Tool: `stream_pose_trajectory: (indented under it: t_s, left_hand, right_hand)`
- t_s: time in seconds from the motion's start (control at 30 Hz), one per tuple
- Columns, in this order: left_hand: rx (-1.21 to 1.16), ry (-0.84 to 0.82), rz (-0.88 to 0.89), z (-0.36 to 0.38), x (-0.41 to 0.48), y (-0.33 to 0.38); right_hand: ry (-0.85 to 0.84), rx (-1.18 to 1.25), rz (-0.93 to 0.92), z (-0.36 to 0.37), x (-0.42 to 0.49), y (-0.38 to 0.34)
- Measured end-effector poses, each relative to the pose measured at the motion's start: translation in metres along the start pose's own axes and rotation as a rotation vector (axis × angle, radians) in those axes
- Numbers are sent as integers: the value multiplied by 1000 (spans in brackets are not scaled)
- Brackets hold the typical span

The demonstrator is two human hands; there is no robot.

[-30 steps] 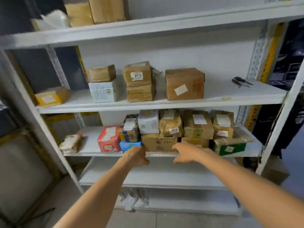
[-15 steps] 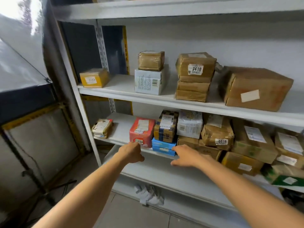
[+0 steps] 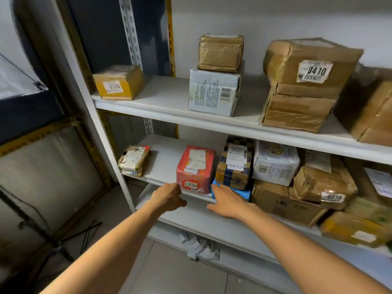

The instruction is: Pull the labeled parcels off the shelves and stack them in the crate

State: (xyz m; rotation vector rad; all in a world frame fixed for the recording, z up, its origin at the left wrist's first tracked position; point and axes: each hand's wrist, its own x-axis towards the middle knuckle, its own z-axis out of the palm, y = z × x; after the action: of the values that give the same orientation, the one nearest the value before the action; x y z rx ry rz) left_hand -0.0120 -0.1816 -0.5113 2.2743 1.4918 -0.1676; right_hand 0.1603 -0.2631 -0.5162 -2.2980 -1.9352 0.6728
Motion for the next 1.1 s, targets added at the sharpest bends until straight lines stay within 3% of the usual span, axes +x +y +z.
stream_pose_trajectory:
  t_s: [0.17, 0.43, 0.63, 0.83, 1.1]
  left_hand:
    - [-125, 50, -43, -13, 48, -10]
    - [-339, 56, -95, -10, 116, -20]
    - [-544, 19, -62, 0, 167, -26]
    - [-712, -118, 28, 16, 208, -49]
    - [-906, -47, 175, 44, 232, -70]
  right_hand:
    - [35, 266, -22, 1, 55, -1]
    - [80, 418, 63, 31, 124, 10]
    - [186, 555, 232, 47, 167, 12]
    - [270, 618, 331, 67, 191, 18]
    - [400, 708, 426, 84, 215, 18]
